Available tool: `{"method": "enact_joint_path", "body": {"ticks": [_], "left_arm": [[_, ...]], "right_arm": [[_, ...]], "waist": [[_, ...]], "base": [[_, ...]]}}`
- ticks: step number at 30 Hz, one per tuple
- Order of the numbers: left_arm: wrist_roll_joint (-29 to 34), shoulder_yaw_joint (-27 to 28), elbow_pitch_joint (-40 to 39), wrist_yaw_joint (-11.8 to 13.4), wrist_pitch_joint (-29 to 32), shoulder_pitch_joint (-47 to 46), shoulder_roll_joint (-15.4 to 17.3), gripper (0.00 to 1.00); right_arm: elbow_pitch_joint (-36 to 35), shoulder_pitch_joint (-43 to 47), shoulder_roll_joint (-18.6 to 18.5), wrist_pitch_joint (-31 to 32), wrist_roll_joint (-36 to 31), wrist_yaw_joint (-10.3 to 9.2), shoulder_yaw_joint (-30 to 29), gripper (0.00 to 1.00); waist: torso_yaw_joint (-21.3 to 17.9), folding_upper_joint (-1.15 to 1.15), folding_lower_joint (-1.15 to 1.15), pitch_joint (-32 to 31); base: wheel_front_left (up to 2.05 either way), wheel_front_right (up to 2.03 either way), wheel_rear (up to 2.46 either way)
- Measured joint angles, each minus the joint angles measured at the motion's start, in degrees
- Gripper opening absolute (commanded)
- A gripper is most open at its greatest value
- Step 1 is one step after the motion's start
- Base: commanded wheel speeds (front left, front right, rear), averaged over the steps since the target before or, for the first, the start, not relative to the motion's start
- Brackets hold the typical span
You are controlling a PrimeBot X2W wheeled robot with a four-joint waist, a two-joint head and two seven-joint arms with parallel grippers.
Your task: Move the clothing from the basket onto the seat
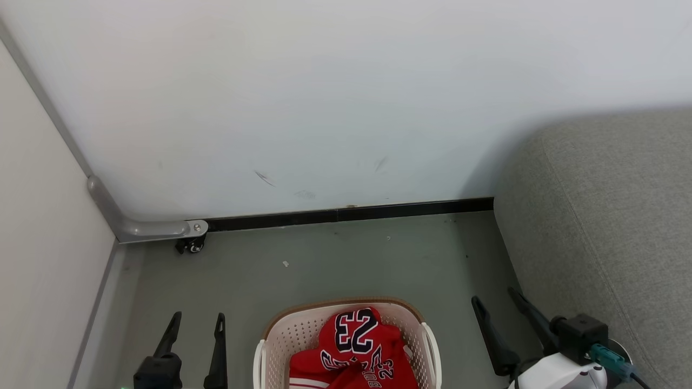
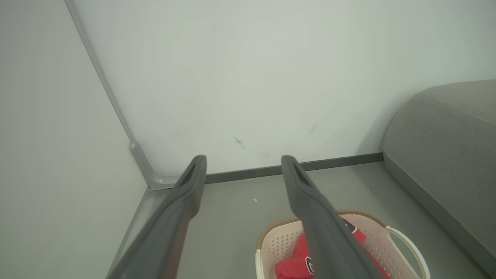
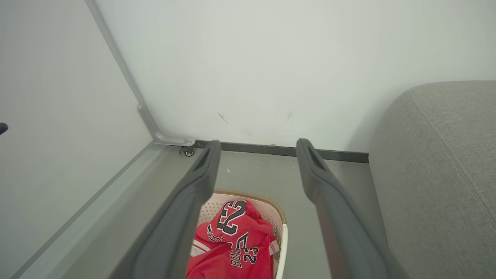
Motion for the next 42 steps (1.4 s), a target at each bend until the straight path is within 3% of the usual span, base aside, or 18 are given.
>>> {"method": "enact_joint_path", "body": {"ticks": [15,29,42], "left_arm": [[-0.01,0.07,1.33,-0.35,0.01,-0.46,0.66,1.00],[1.12,-3.37,5.38,-3.07,2.43,-4.08,1.70,1.00],[1.60,-7.44,9.84,-5.89,4.67,-8.92,-0.56,1.00]], "right_arm": [[-0.26,0.59,0.00,0.00,0.00,0.00,0.12,1.00],[-1.52,1.12,0.01,0.00,-0.13,0.00,-2.47,1.00],[-3.91,1.74,0.03,-0.01,-1.22,0.00,-6.49,1.00]], "waist": [[-0.14,0.00,0.00,0.25],[-0.79,0.00,0.00,1.98],[-1.93,0.00,-0.01,5.21]], "base": [[0.00,0.00,0.00],[0.00,0.00,0.00],[0.00,0.00,0.00]]}}
